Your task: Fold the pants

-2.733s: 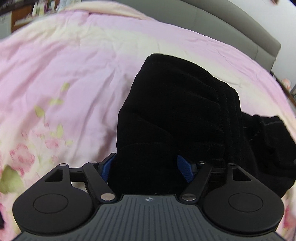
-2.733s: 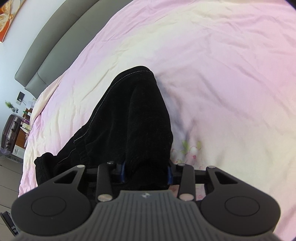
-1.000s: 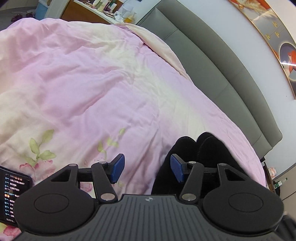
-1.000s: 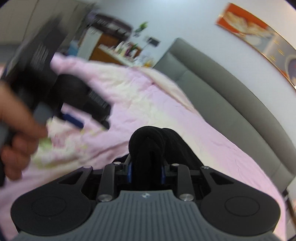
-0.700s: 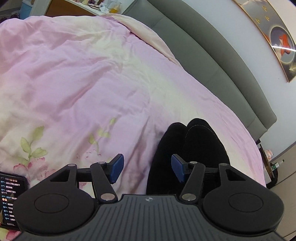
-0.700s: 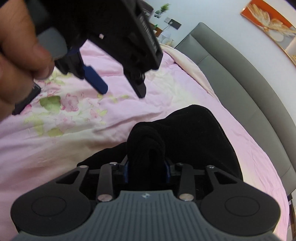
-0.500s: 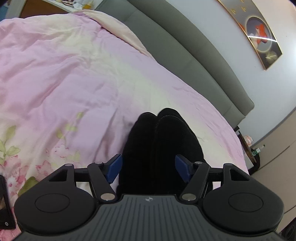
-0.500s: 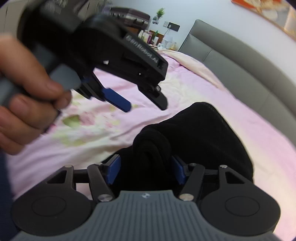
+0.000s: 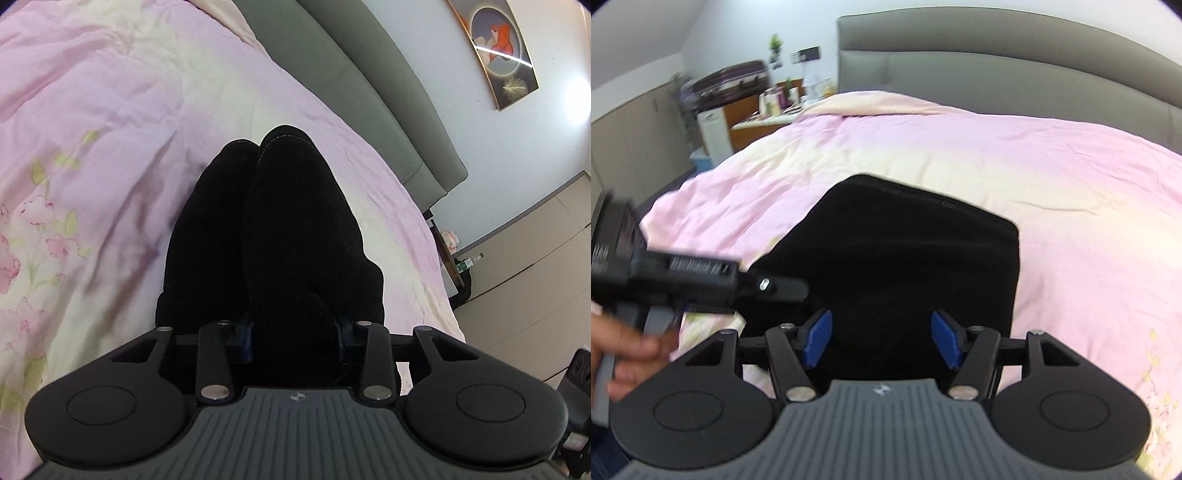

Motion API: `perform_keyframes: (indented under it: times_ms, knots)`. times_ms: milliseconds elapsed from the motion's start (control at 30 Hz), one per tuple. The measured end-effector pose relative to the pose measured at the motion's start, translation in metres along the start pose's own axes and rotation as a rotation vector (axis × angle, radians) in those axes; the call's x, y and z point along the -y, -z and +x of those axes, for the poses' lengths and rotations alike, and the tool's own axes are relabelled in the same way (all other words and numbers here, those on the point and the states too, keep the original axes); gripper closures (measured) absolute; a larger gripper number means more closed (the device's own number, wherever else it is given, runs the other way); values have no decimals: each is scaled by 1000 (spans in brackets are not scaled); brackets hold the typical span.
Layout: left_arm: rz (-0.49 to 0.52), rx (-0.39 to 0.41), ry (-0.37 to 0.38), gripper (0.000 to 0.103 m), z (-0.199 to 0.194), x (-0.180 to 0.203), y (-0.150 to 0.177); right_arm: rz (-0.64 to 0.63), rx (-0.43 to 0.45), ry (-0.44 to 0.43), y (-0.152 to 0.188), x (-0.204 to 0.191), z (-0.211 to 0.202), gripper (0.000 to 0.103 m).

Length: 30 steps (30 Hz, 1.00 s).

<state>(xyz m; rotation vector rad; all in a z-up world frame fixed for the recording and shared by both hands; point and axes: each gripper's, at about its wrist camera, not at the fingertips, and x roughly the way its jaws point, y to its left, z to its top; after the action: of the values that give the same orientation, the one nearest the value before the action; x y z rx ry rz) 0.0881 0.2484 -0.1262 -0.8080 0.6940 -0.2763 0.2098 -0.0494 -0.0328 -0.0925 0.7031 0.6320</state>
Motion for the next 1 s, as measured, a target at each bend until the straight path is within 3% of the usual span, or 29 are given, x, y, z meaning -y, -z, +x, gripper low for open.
perform_keyframes:
  times_ms: [167,400,633,800,900,967,1000]
  knots:
    - [57,10,-13,62,-4,12,1,90,-10,-66,-59,12,16,30]
    - [3,-15,-12,60,-1,0,-1,121,-160,-93,-128,6,90,28]
    - [-8,-23,-2,60,1,-6,-2,200,-392,-15,-154,-34,164,23]
    - [-4,-22,6,60,0,-6,-1,76,-428,175,-155,-63,199,19]
    - [8,-20,3,60,0,-5,-1,-9,-428,194,-149,-66,211,33]
    - [12,-13,6,61,-2,-4,-1,43,-407,153,-149,-54,203,52]
    - [19,-8,15,61,-3,-3,-1,74,-390,137,-150,-49,196,56]
